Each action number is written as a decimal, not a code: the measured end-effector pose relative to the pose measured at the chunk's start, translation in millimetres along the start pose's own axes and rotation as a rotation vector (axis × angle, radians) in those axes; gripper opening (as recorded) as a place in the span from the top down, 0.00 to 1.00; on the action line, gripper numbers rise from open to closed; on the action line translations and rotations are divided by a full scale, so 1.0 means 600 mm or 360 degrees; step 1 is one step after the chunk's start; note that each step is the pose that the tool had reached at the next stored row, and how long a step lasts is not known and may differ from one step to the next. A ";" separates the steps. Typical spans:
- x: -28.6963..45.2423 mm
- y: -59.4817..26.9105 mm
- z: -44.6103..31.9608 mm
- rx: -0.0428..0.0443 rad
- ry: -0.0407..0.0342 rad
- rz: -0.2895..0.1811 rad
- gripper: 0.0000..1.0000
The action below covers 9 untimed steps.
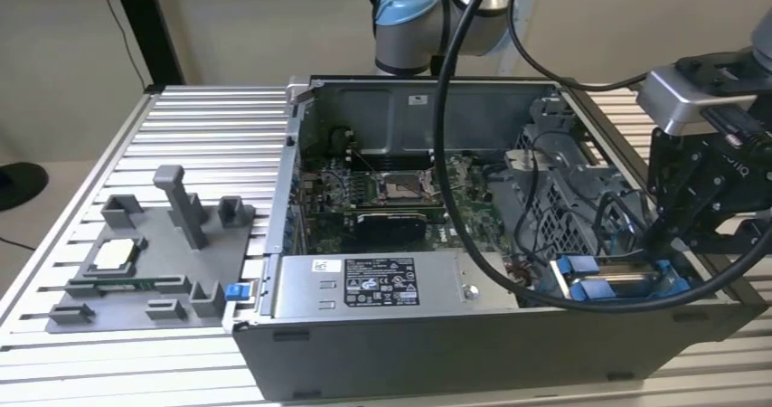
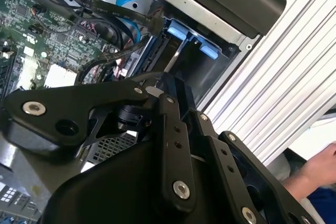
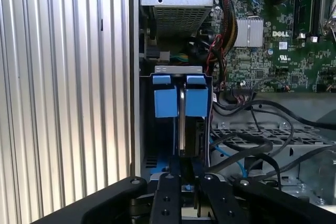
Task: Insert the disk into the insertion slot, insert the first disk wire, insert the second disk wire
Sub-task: 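Insert the first disk wire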
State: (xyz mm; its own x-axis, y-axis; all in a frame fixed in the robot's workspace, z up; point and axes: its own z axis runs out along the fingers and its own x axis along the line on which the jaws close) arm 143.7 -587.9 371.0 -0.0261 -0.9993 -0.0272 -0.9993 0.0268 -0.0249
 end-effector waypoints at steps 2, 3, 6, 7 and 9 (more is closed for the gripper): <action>-0.002 -0.001 0.002 0.0000 0.0000 0.0000 1.00; -0.003 -0.002 0.003 0.0000 0.0000 0.0000 1.00; -0.010 -0.006 0.006 0.0000 0.0000 0.0000 1.00; -0.013 -0.008 0.006 0.0000 0.0000 0.0000 1.00; -0.018 -0.010 0.008 0.0000 0.0000 0.0000 1.00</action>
State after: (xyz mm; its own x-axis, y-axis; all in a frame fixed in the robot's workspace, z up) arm 150.2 -576.9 366.7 -0.0260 -0.9993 -0.0273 -0.9993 0.0267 -0.0249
